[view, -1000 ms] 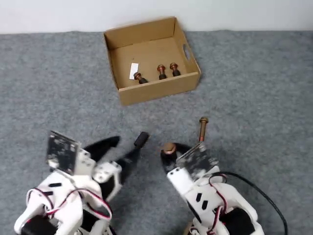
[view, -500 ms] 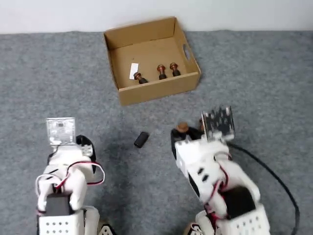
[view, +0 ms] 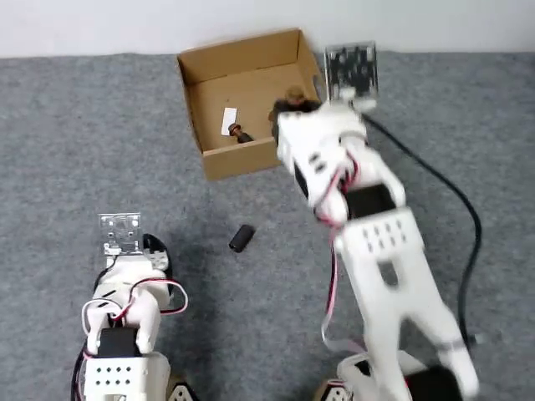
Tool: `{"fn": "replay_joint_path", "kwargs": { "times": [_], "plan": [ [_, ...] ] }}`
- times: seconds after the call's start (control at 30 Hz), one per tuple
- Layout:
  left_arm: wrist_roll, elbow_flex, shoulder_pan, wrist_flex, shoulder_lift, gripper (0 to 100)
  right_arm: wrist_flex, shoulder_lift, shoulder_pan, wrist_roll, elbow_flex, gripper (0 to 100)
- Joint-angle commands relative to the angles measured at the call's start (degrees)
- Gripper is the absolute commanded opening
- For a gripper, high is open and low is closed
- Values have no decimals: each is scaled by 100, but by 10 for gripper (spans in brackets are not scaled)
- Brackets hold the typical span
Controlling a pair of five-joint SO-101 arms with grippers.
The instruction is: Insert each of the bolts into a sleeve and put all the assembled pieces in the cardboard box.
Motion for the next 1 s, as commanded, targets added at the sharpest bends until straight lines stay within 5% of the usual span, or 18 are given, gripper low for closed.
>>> {"fn": "replay_joint_path", "kwargs": {
  "times": [0.0, 0.4, 0.63, 0.87, 0.97],
  "plan": [
    [668, -31, 70, 18, 18, 6, -514, 1051, 145, -18, -1152, 8],
    [897, -31, 44, 26, 44, 6, -549, 4804, 101, 0, -4193, 8],
    [897, -31, 35, 35, 44, 6, 1218, 6088, 57, 132, -5855, 13],
    [897, -31, -79, 35, 44, 6, 2668, 6369, -57, 105, -6945, 209],
    [897, -31, -79, 35, 44, 6, 3231, 6360, -171, 105, -7218, 220]
  ]
}}
